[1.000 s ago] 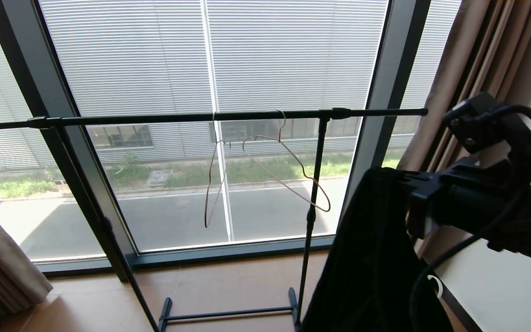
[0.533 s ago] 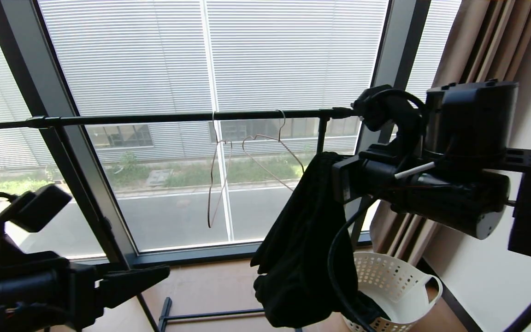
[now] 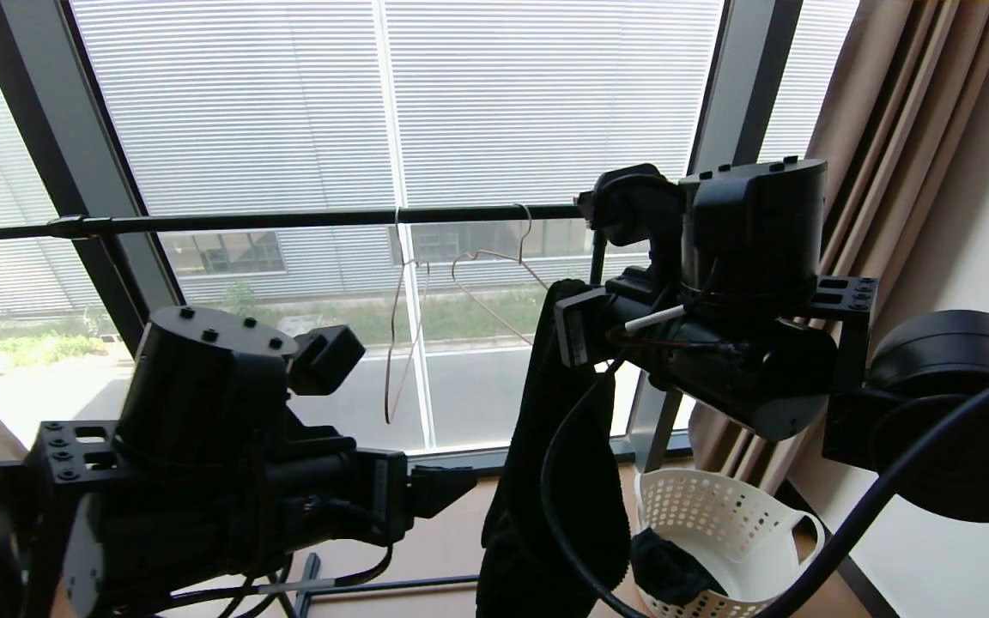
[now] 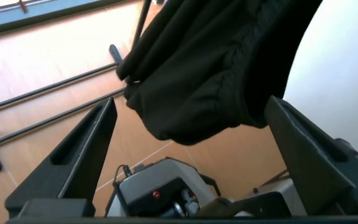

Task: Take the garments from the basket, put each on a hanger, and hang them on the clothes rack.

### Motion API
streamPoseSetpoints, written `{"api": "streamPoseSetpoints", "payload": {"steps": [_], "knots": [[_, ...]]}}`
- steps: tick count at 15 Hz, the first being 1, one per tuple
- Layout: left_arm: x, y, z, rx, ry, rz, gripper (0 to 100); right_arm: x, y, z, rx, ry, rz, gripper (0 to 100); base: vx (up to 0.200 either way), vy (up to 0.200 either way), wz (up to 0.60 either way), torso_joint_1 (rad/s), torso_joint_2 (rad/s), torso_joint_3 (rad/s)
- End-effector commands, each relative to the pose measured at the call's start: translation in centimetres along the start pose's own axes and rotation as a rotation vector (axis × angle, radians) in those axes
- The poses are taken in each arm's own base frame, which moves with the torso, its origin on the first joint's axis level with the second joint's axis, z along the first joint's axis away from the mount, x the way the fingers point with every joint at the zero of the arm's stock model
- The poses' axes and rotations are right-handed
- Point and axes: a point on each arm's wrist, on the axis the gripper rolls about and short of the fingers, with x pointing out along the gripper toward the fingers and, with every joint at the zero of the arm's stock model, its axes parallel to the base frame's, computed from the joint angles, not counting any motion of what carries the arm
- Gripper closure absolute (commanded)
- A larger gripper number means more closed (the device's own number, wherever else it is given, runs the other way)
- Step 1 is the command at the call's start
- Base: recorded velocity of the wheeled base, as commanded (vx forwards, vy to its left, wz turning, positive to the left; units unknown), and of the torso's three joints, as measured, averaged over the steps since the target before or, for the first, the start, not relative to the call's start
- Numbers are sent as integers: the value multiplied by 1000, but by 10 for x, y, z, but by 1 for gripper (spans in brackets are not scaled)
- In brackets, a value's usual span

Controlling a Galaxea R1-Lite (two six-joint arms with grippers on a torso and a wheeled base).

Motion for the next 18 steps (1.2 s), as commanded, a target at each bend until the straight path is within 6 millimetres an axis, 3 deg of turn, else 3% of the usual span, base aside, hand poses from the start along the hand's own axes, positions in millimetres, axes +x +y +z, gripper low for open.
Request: {"api": "streamPoseSetpoints", "payload": {"steps": [1, 10, 13, 14, 18], "knots": [[28, -9, -5, 11, 51, 7, 0, -2, 3, 1, 2, -6, 2, 100, 0, 0, 0, 0, 0, 0], [57, -30, -2, 33, 64, -36, 0, -9, 8, 3, 1, -17, -3, 100, 0, 0, 0, 0, 0, 0], [70, -26, -2, 27, 57, 1, 0, -14, 7, 6, 4, -25, 1, 100, 0, 0, 0, 0, 0, 0], [91, -10, -9, 13, 74, 105, 0, -25, 1, 9, 12, -39, 0, 100, 0, 0, 0, 0, 0, 0], [94, -1, -14, 5, 97, 134, 0, -43, -9, 10, 19, -51, -9, 100, 0, 0, 0, 0, 0, 0]]}}
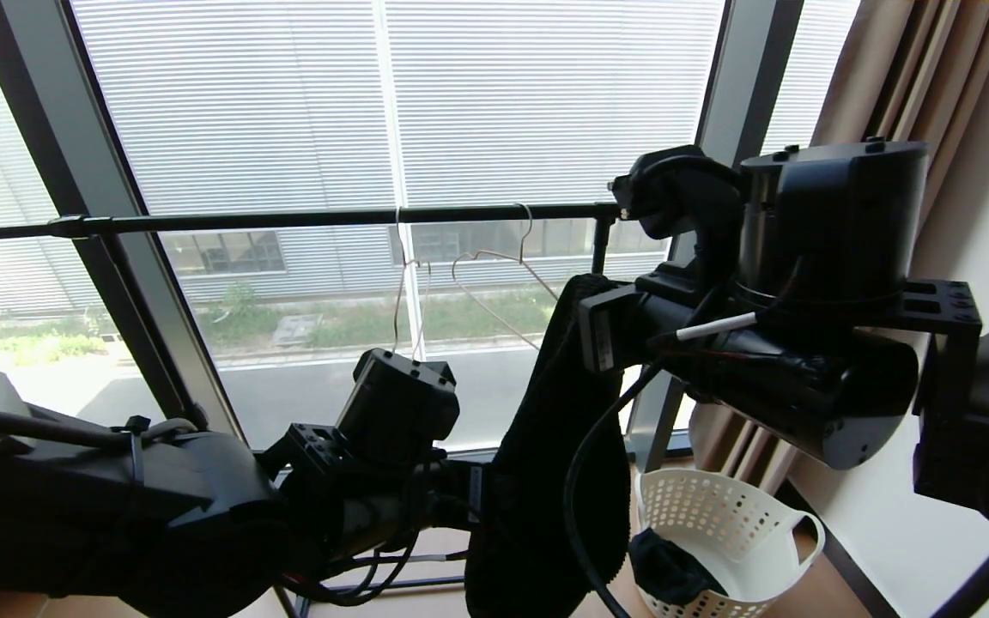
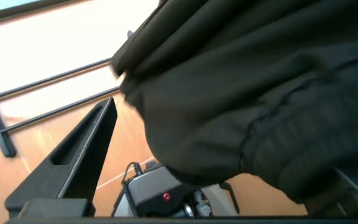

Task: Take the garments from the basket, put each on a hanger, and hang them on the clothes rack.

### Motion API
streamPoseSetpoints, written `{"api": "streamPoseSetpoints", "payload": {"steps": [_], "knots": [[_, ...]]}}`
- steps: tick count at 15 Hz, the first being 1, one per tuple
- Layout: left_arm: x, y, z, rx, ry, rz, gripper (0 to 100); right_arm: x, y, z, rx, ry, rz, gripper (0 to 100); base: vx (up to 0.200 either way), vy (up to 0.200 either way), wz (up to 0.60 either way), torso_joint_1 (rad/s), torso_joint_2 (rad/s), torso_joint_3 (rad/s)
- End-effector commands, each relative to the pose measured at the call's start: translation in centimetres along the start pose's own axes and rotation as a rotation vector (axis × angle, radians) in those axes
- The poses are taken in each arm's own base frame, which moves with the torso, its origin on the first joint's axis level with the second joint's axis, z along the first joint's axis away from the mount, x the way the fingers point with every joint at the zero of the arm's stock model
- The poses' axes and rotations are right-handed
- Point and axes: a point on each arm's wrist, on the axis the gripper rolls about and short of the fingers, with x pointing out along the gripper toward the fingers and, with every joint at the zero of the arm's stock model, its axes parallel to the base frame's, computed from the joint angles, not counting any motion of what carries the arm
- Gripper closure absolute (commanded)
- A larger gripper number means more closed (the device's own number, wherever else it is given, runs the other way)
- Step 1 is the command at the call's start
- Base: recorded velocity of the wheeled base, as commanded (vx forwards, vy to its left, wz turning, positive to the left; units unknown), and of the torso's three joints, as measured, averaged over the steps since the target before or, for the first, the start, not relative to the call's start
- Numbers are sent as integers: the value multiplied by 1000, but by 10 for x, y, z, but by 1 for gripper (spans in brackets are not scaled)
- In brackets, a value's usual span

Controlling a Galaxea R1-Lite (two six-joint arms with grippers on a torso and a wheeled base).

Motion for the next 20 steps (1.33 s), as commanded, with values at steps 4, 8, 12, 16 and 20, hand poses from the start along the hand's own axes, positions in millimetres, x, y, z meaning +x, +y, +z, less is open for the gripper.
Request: {"api": "streamPoseSetpoints", "payload": {"steps": [4, 8, 12, 16, 20], "knots": [[6, 8, -4, -9, 23, 30, 0, -26, -16, 3, 15, -25, -4, 100, 0, 0, 0, 0, 0, 0], [-8, 8, 1, -12, -22, 41, 100, -35, -26, -3, 12, -15, -50, 100, 0, 0, 0, 0, 0, 0], [-49, 16, -5, -15, -77, 26, 100, -45, -55, -11, 12, 1, -153, 100, 0, 0, 0, 0, 0, 0], [-70, 28, 11, -16, -166, 38, 100, -62, -71, -33, -86, 77, -182, 100, 0, 0, 0, 0, 0, 0], [-85, 33, 39, 29, -246, 61, 100, -65, -70, -50, -106, 154, -150, 100, 0, 0, 0, 0, 0, 0]]}}
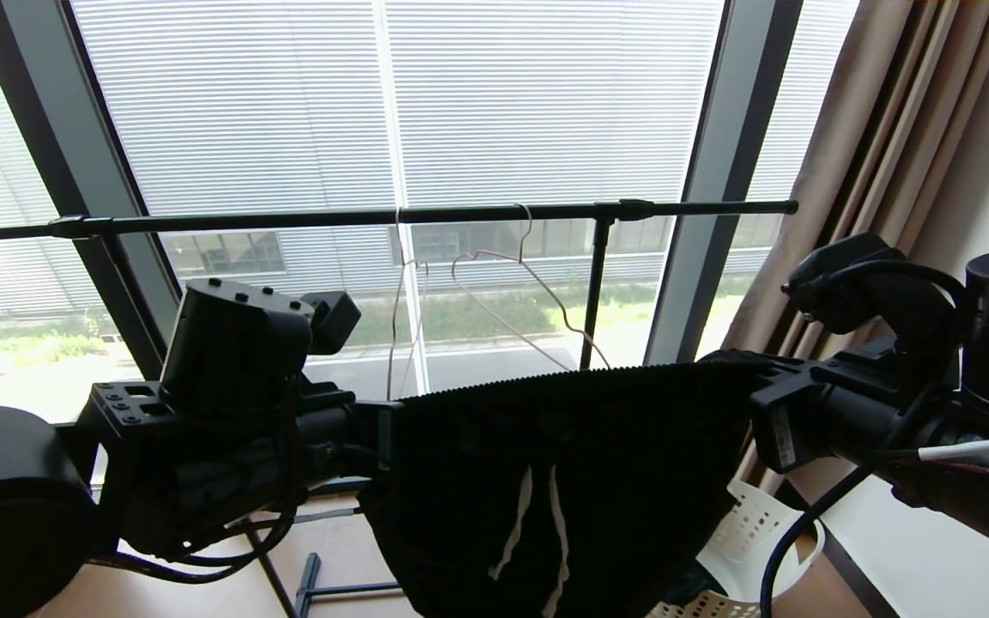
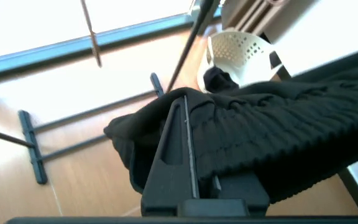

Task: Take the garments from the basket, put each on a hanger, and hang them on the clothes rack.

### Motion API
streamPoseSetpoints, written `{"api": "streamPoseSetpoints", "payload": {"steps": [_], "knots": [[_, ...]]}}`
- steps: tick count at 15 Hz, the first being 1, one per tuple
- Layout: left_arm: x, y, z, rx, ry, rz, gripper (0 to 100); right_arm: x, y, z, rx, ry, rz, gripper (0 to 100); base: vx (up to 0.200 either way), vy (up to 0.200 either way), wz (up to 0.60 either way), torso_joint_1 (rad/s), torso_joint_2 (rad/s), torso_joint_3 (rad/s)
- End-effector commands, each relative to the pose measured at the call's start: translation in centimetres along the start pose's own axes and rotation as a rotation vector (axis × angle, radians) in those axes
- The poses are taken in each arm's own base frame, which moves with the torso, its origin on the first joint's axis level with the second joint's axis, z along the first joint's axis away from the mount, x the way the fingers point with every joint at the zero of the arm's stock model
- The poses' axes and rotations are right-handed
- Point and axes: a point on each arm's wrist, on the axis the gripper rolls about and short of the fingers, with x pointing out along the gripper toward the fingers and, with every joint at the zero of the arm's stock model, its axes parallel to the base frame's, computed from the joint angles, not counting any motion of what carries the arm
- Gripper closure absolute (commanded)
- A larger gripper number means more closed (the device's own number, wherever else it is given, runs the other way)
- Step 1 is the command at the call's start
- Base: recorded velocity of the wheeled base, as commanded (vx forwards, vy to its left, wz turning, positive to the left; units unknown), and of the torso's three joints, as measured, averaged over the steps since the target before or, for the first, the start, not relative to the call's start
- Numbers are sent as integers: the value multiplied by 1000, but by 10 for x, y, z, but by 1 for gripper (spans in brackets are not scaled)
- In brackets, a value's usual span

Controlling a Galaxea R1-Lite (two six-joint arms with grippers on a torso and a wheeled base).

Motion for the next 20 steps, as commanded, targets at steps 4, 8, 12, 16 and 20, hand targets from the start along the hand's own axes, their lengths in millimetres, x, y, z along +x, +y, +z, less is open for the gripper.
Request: {"api": "streamPoseSetpoints", "payload": {"steps": [4, 8, 12, 16, 20], "knots": [[-10, 1, 13, 9, 17, 17, 100, -1, 7, -3, 37, 8, 51, 100, 0, 0, 0, 0, 0, 0], [-18, -5, 37, 53, 31, 21, 100, -11, 2, -11, 27, 20, 120, 100, 0, 0, 0, 0, 0, 0], [-6, -19, 73, 95, 29, 18, 100, -37, 0, -26, -107, 31, 291, 100, 0, 0, 0, 0, 0, 0], [13, -38, 104, 120, 17, -2, 100, -59, 19, -30, -189, 30, 506, 100, 0, 0, 0, 0, 0, 0], [26, -63, 129, 161, -1, -40, 100, -59, 79, -22, -181, 84, 666, 100, 0, 0, 0, 0, 0, 0]]}}
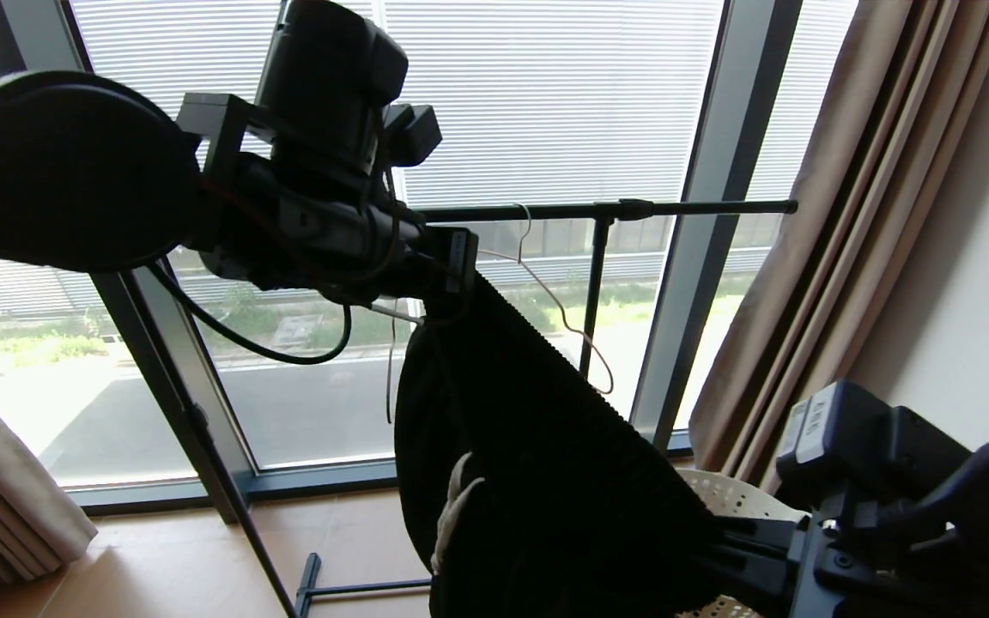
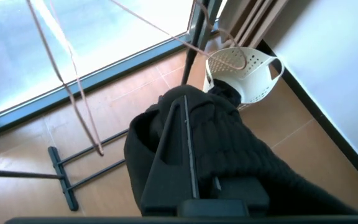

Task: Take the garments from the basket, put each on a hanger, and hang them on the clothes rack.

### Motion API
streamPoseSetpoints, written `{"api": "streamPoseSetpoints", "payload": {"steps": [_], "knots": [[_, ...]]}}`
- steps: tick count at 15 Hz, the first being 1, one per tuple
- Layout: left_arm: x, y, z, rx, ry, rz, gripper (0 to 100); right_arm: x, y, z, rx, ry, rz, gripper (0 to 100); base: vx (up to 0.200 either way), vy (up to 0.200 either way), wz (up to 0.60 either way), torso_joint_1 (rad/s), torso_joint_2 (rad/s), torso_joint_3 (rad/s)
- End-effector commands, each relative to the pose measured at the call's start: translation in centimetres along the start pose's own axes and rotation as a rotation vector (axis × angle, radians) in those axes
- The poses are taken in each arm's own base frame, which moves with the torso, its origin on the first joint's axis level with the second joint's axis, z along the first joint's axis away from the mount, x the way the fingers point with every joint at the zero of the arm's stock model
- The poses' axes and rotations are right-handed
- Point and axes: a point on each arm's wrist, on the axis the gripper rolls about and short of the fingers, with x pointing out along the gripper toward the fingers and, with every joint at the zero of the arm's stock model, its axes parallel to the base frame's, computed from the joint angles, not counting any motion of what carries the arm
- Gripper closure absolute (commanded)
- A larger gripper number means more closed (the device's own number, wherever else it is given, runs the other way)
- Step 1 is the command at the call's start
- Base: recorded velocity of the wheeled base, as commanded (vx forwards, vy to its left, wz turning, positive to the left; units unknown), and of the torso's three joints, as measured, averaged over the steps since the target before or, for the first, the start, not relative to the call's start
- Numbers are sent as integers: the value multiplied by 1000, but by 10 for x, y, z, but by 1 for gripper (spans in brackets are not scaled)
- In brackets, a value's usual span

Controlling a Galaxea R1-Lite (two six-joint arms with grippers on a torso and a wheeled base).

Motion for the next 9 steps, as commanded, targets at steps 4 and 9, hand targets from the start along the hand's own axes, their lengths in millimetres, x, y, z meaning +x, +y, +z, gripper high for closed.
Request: {"api": "streamPoseSetpoints", "payload": {"steps": [4, 9], "knots": [[22, -26, 15, 40, 7, -45, 100, 63, 60, 38, 166, 35, 113, 100, 0, 0, 0, 0, 0, 0], [22, -26, 10, 45, 31, -46, 100, 70, 63, 60, 350, -37, 107, 100, 0, 0, 0, 0, 0, 0]]}}
